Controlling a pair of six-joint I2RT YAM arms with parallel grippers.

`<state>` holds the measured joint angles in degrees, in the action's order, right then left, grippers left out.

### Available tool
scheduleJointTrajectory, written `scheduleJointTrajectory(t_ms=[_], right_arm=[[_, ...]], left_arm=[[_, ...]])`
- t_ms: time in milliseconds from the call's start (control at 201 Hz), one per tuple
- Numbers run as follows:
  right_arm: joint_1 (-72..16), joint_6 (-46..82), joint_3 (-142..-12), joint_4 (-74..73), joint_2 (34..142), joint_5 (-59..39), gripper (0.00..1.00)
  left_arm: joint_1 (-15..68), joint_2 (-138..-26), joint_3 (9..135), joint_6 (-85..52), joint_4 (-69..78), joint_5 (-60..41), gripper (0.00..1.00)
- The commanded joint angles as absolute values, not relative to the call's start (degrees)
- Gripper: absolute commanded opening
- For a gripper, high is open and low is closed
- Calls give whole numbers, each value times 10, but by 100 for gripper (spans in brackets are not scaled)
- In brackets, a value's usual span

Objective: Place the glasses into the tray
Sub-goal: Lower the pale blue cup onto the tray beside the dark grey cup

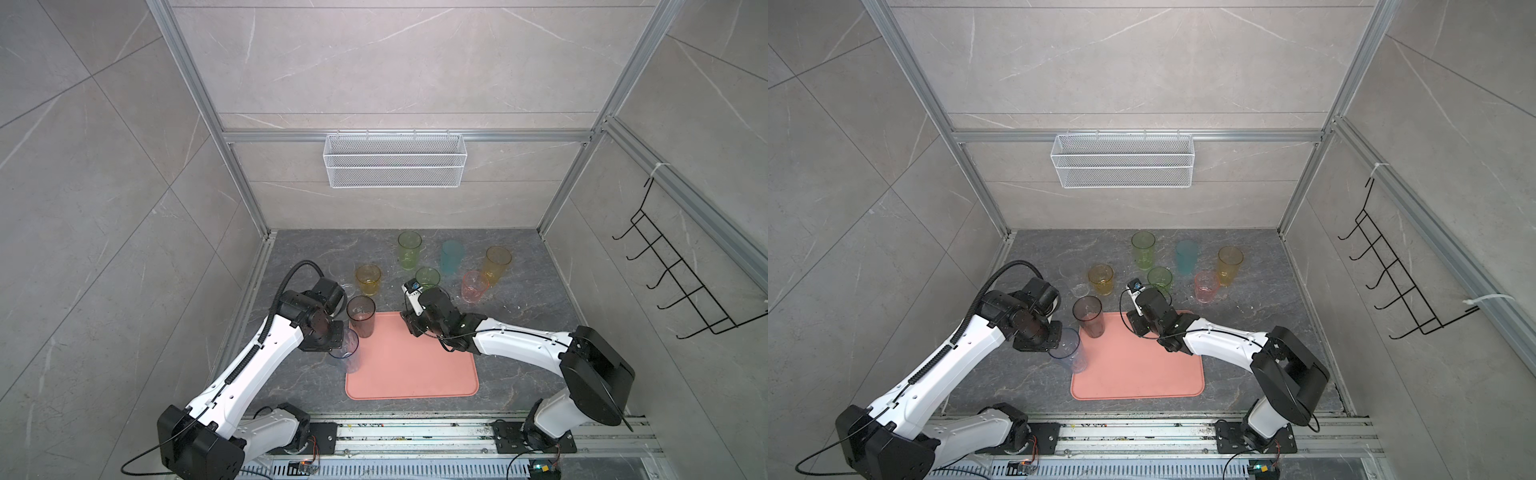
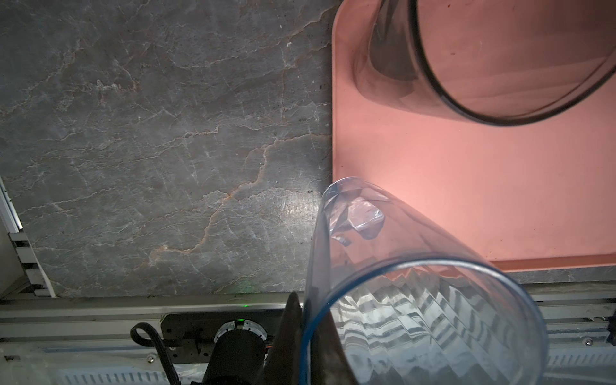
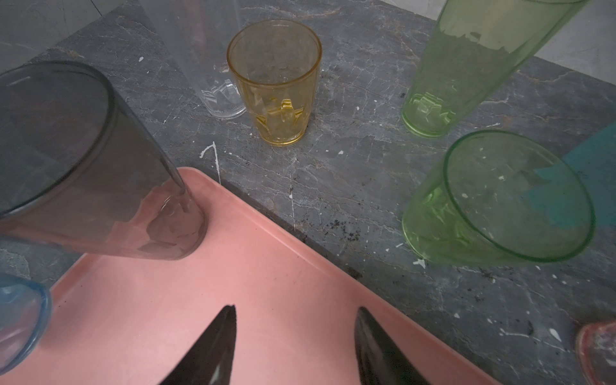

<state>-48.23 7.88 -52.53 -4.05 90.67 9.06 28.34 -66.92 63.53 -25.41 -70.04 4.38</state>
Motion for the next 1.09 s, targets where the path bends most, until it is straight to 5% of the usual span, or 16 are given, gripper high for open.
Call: scheduleJointTrajectory(t_ms=[0,1085], right_arm=[[-487,71,-543,-25,915,100,58],[-491,69,-556,-12,928,103,59]], left_arm=[[294,-680,641,-271,-675,47,0],[340,-776,660,-276,-607,69,0]])
